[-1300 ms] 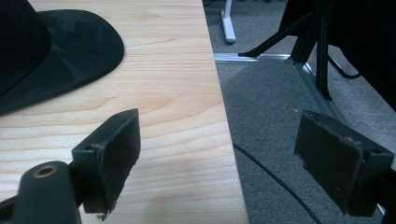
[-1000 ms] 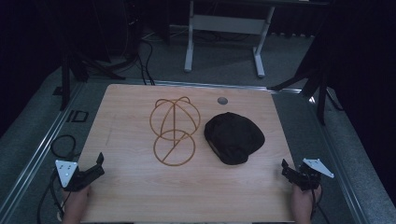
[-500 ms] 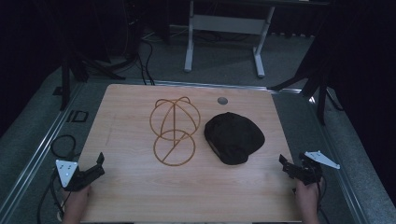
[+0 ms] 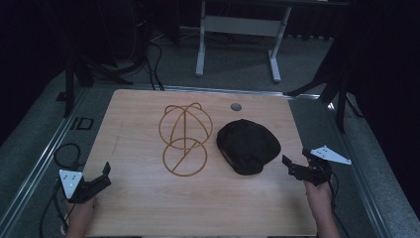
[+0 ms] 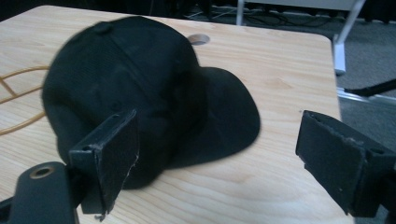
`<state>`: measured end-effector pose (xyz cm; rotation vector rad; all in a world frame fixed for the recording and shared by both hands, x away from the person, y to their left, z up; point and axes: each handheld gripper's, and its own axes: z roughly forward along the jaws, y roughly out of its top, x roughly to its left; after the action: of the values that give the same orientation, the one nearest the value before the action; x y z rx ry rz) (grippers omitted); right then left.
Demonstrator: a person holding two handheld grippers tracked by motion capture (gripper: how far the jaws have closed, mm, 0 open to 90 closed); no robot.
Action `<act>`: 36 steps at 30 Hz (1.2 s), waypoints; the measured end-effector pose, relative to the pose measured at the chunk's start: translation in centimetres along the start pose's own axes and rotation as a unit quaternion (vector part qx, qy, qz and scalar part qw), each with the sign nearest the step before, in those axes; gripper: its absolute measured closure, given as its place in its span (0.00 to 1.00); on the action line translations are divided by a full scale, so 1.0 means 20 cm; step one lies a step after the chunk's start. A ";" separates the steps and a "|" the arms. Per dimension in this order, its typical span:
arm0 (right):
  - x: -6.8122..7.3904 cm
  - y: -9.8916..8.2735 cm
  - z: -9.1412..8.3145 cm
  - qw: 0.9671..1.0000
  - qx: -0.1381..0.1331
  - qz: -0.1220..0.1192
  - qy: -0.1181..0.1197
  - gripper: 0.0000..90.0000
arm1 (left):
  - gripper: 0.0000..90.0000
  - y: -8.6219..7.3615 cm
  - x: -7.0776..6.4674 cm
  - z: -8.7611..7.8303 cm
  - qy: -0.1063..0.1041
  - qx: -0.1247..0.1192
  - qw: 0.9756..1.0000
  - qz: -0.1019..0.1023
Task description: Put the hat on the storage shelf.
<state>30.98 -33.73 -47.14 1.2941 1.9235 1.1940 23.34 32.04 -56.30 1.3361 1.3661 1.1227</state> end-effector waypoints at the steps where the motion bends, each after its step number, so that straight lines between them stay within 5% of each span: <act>1: 0.00 0.00 0.00 1.000 0.000 0.000 0.000 0.15 | 0.02 0.00 0.00 0.00 0.000 0.000 1.000 0.000; 13: 0.21 0.10 0.12 0.997 0.005 -0.052 0.052 0.14 | 0.02 0.00 0.00 0.00 -0.005 0.001 1.000 -0.004; 18: 0.29 0.11 0.18 0.996 0.015 -0.071 0.049 0.13 | 0.02 0.00 0.01 0.00 -0.007 0.002 1.000 -0.005; 21: 0.33 0.10 0.22 0.995 0.023 -0.074 0.067 0.11 | 0.02 0.00 0.01 0.00 -0.009 0.002 1.000 -0.006; 24: 0.35 0.09 0.27 0.995 0.033 -0.073 0.059 0.11 | 0.02 0.00 0.01 0.00 -0.009 0.003 1.000 -0.005; 29: 0.36 0.06 0.33 0.997 0.041 -0.067 0.006 0.11 | 0.02 0.00 0.01 0.00 -0.011 0.003 1.000 -0.006; 36: 0.34 0.02 0.42 0.996 0.066 -0.053 0.007 0.11 | 0.02 0.00 0.01 0.00 -0.012 0.004 1.000 -0.006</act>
<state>35.11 -24.25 -50.41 1.2351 2.0838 1.0425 23.35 32.18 -56.30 1.3413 1.3610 1.0901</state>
